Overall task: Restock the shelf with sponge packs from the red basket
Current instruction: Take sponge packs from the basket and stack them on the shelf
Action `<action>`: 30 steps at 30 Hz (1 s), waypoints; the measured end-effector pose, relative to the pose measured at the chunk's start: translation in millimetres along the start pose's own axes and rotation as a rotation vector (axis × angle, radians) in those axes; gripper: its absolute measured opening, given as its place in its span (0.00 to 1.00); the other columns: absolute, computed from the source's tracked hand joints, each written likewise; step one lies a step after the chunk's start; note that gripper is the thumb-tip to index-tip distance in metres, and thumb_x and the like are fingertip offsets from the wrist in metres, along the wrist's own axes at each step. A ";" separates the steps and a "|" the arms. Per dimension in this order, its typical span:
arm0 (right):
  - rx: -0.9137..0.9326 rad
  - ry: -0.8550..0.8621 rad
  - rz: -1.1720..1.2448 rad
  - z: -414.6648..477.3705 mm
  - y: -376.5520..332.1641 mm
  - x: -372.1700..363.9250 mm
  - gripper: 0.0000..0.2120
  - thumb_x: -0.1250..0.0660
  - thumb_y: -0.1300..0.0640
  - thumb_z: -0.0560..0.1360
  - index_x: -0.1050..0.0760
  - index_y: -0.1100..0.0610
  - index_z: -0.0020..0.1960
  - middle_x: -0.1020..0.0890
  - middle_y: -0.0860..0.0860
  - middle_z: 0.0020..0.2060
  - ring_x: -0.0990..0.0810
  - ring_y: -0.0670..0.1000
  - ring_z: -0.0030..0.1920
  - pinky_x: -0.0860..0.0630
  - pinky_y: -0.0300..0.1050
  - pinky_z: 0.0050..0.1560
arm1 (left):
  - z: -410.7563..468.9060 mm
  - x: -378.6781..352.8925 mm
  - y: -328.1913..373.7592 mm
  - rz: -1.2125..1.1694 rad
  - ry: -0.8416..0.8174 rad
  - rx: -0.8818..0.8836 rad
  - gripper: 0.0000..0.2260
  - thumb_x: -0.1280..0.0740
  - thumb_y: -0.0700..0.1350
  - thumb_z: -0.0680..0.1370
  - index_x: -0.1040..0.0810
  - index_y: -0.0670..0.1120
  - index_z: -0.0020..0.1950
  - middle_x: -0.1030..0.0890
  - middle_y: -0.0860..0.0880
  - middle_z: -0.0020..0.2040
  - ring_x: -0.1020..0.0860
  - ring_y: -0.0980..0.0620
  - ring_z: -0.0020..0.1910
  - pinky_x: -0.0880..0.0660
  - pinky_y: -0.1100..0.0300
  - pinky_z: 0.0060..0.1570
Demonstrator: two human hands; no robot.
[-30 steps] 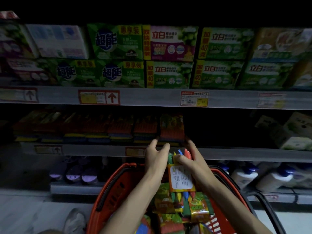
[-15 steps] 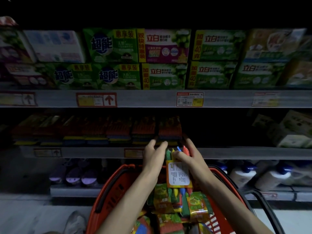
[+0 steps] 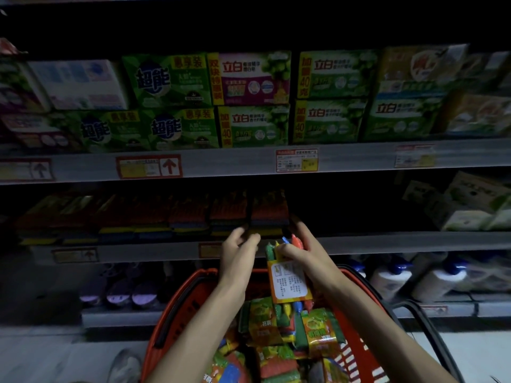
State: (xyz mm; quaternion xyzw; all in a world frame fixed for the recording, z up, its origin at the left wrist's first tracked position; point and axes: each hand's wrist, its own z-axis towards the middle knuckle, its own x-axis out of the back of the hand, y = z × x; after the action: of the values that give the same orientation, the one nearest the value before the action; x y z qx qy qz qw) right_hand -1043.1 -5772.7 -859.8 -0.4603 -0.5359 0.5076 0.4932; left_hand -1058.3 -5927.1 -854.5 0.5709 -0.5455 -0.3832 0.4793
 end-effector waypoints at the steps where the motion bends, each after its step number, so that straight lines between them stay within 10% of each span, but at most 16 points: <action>1: 0.004 0.000 0.004 -2.0 -0.9 1.0 0.23 0.29 0.55 0.74 0.30 0.42 0.65 0.17 0.44 0.53 0.14 0.42 0.49 0.21 0.35 0.44 | -2.4 1.7 0.8 0.005 0.002 -0.009 0.21 0.33 0.47 0.82 0.30 0.48 0.76 0.22 0.47 0.66 0.19 0.51 0.58 0.24 0.48 0.64; 5: -0.017 0.025 -0.025 -12.0 -2.1 5.2 0.34 0.27 0.51 0.74 0.38 0.44 0.75 0.25 0.36 0.57 0.19 0.29 0.48 0.24 0.27 0.44 | -17.8 9.1 3.2 0.010 -0.040 -0.026 0.12 0.34 0.48 0.83 0.23 0.53 0.66 0.18 0.53 0.58 0.18 0.56 0.53 0.24 0.55 0.56; 9: -0.044 0.068 -0.073 -22.0 -3.3 10.4 0.44 0.23 0.37 0.65 0.37 0.43 0.76 0.25 0.42 0.63 0.18 0.37 0.54 0.21 0.33 0.49 | -41.4 14.8 -2.1 0.010 -0.196 0.020 0.12 0.33 0.57 0.80 0.18 0.58 0.62 0.15 0.57 0.58 0.19 0.58 0.58 0.24 0.53 0.61; 15: -0.043 0.214 -0.092 -42.6 -1.2 14.9 0.35 0.25 0.33 0.67 0.28 0.44 0.69 0.20 0.46 0.61 0.18 0.46 0.59 0.19 0.49 0.61 | -70.9 2.5 -17.0 0.089 -0.413 0.020 0.30 0.21 0.62 0.67 0.23 0.59 0.67 0.14 0.60 0.55 0.17 0.62 0.55 0.22 0.61 0.59; 19: -0.125 0.177 0.178 -50.2 -5.4 21.4 0.28 0.30 0.29 0.70 0.24 0.39 0.66 0.19 0.50 0.63 0.18 0.53 0.62 0.24 0.63 0.66 | -69.9 -4.1 -20.4 -0.007 -0.351 0.018 0.23 0.22 0.51 0.71 0.21 0.51 0.63 0.13 0.54 0.51 0.14 0.55 0.50 0.20 0.62 0.47; 26: -0.082 0.156 0.193 -76.1 -11.4 43.5 0.15 0.35 0.56 0.81 0.25 0.45 0.67 0.14 0.55 0.54 0.14 0.56 0.53 0.19 0.48 0.50 | -63.5 -12.5 -16.3 -0.204 -0.307 0.121 0.26 0.22 0.58 0.68 0.21 0.49 0.61 0.12 0.48 0.50 0.13 0.50 0.47 0.21 0.57 0.43; 30: -0.054 0.200 0.098 -89.9 -9.9 55.2 0.19 0.30 0.44 0.76 0.25 0.38 0.66 0.17 0.50 0.59 0.14 0.53 0.55 0.18 0.57 0.57 | -63.9 -15.7 -11.3 -0.065 -0.404 0.062 0.21 0.23 0.57 0.71 0.18 0.50 0.61 0.12 0.49 0.50 0.13 0.49 0.48 0.21 0.57 0.47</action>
State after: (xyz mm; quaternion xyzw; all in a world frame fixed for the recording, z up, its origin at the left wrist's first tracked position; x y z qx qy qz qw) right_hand -958.4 -5710.3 -846.8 -0.5474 -0.4744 0.4682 0.5060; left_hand -995.8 -5903.9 -851.0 0.5141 -0.6234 -0.4882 0.3298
